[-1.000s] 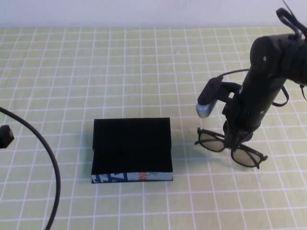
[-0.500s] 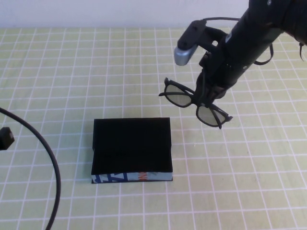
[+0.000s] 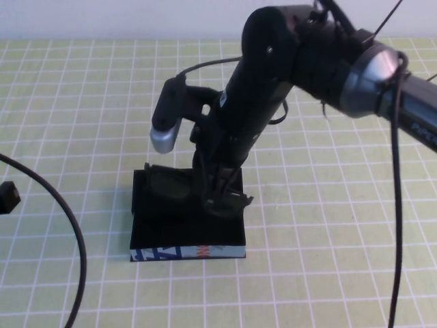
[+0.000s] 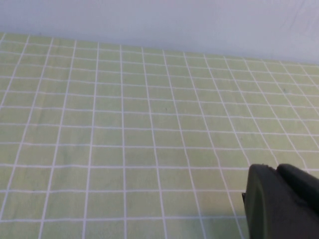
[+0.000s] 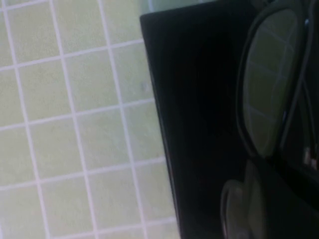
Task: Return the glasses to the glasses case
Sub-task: Place the glasses in the glasses case
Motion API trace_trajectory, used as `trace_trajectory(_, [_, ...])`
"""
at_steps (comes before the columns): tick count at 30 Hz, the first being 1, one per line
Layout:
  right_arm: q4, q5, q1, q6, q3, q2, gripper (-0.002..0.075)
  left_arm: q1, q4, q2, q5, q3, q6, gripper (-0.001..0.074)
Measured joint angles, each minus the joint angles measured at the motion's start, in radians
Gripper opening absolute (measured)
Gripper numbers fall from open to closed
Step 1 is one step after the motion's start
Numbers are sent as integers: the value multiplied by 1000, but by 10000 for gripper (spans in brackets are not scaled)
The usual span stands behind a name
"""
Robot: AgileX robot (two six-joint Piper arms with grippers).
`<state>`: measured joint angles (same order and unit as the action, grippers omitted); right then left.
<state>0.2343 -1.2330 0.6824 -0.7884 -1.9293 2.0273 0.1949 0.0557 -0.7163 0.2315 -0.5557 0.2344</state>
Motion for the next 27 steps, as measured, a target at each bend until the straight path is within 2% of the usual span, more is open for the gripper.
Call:
trace_trajectory(7, [-2, 0, 39, -13, -29, 77, -3, 8, 0, 0, 0, 0, 0, -1])
trace_trajectory(16, [-3, 0, 39, -97, -35, 95, -3, 23, 0, 0, 0, 0, 0, -1])
trace_trajectory(27, [18, 2, 39, -115, -35, 155, -3, 23, 0, 0, 0, 0, 0, -1])
